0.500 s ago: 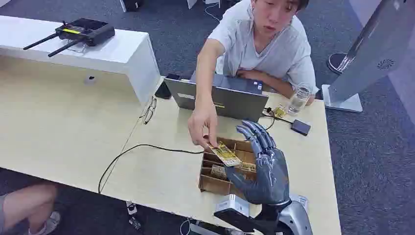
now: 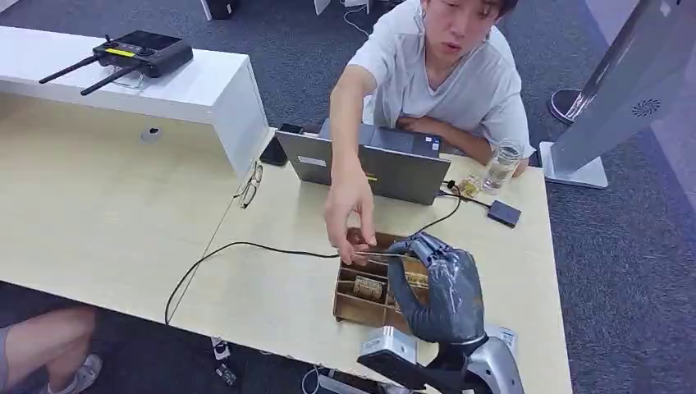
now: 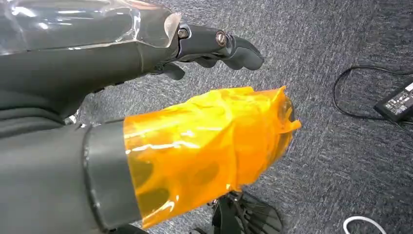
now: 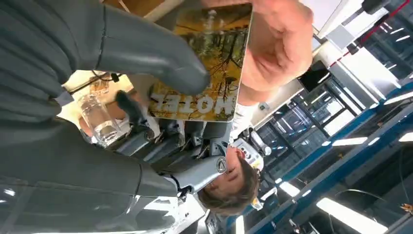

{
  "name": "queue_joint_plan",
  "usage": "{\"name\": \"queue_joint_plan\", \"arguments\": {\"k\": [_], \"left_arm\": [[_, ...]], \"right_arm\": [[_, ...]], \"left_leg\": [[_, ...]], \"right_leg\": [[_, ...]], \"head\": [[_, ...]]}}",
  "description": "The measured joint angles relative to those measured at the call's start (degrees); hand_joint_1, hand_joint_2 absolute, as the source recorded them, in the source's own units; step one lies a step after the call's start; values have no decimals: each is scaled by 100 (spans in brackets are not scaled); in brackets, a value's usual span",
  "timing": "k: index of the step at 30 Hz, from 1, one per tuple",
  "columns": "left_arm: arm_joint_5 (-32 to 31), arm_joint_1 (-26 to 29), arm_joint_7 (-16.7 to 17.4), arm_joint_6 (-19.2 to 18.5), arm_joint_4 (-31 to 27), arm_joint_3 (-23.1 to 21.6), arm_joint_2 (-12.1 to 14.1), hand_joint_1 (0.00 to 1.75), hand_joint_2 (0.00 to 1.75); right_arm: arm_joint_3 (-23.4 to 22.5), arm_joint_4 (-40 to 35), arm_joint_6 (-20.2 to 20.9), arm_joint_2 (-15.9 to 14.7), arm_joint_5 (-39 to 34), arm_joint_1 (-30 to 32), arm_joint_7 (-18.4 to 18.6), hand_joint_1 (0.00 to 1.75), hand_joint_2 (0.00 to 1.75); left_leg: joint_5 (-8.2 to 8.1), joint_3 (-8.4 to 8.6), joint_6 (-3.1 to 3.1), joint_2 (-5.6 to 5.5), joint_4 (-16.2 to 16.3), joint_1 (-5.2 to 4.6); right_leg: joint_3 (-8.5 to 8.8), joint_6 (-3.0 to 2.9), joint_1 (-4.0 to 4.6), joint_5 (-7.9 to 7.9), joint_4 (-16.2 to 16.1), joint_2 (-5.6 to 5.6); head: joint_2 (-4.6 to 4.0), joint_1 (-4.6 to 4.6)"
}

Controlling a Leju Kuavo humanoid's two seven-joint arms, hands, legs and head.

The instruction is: Pass the card to the sensor for recognition and then transmit it.

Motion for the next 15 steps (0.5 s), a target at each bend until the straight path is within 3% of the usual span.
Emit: {"name": "queue_joint_plan", "arguments": {"k": [10,15], "left_arm": [[50,3,0,0,0,0,0,0,0],[125,8,0,0,0,0,-4,0,0]], "right_arm": [[0,-77,22,0,-85,42,-48,175,175],[-46,-276,147,-50,-505,99,-90,175,175]], "left_leg": [[0,0,0,0,0,0],[0,1,0,0,0,0]], "right_leg": [[0,0,0,0,0,0],[0,0,0,0,0,1]], "head": [[0,-2],[0,0]]}}
